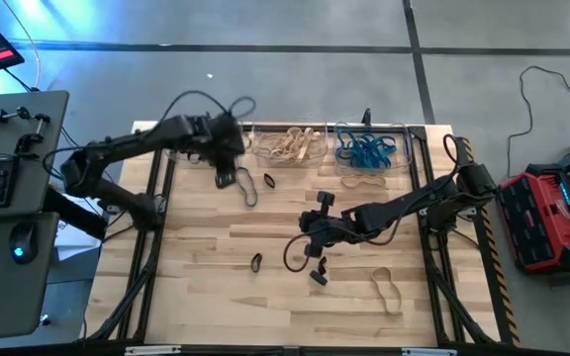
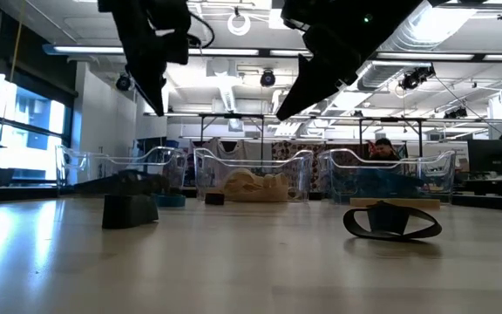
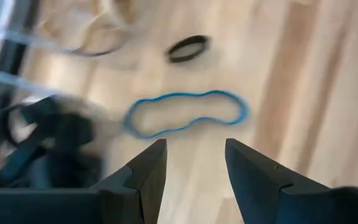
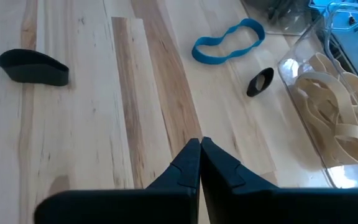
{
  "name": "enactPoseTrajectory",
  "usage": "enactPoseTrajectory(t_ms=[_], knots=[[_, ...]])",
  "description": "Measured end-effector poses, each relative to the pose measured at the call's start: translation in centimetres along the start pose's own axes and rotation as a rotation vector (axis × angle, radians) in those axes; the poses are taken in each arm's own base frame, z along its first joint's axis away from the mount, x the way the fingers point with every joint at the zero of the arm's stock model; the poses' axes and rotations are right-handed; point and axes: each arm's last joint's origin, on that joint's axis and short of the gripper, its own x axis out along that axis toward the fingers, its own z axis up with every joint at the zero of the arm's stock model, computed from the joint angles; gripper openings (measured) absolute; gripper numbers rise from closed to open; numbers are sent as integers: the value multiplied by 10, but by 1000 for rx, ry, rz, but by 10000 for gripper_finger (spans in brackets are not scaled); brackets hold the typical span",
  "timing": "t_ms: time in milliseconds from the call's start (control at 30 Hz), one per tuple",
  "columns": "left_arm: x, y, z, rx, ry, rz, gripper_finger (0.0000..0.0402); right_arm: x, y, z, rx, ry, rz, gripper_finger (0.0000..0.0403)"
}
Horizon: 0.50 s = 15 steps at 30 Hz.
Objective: Sort rubber bands into baskets
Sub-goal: Put the blue rubber band into the right transparent bin
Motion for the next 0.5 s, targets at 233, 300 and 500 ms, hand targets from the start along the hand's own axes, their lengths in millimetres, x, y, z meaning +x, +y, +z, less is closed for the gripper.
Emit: enactPoseTrajectory(t_ms=[233, 300, 500], knots=[[24, -62, -15, 123, -77, -83, 157, 0, 0, 0, -8, 3, -1, 0], [32, -79, -19, 162, -96, -110, 157, 0, 0, -1, -12, 6, -2, 0], [54, -119, -31, 240, -205, -110, 157, 0, 0, -1, -12, 6, -2, 0]])
